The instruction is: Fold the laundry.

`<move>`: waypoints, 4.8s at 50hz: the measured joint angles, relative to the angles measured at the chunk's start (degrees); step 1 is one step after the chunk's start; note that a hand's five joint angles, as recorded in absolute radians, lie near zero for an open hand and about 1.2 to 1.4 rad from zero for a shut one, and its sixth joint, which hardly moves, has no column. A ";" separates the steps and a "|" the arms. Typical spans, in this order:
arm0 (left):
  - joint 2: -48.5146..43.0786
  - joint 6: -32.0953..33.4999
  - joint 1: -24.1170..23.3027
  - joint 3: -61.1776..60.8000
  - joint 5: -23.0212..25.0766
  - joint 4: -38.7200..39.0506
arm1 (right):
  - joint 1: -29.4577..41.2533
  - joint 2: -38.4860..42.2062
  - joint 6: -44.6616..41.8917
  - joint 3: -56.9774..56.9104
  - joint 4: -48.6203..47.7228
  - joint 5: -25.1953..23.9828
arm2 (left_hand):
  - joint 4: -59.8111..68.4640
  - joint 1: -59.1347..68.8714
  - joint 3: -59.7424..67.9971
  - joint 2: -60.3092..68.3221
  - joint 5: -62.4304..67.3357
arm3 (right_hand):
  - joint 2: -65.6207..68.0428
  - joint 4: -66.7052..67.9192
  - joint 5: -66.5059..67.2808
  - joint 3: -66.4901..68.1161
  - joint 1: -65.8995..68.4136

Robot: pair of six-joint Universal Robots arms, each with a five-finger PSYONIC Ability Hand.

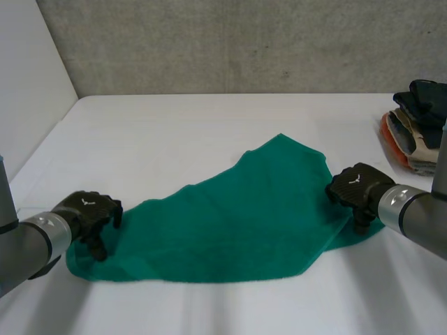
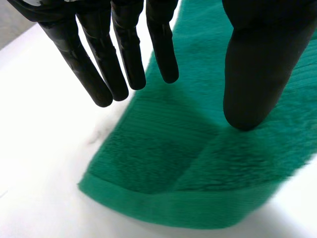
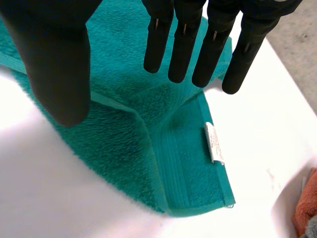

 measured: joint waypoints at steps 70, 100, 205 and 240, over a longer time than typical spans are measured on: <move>-2.11 9.60 -0.52 -3.22 -1.39 1.01 | 1.64 -2.16 6.98 8.17 -10.75 1.41 | 34.44 31.11 33.67 34.04 32.63 | 34.21 35.92 35.60 35.04 31.79; -30.88 -0.24 -9.62 50.76 -12.83 1.88 | 16.79 8.55 11.59 -13.80 -10.19 23.94 | -5.76 -8.35 -5.53 -5.63 -5.61 | 34.20 35.94 35.60 35.04 31.79; -13.82 6.33 -14.51 56.76 -10.45 6.84 | 16.08 13.17 2.45 -41.99 -0.89 22.13 | 34.69 30.69 33.86 34.21 32.60 | 34.20 35.98 35.60 35.31 31.79; -0.66 -5.20 -7.20 11.81 -7.91 23.24 | 16.97 7.25 8.64 -10.97 -14.92 3.91 | 34.71 30.69 33.90 34.30 32.99 | 34.21 36.15 36.59 35.32 31.79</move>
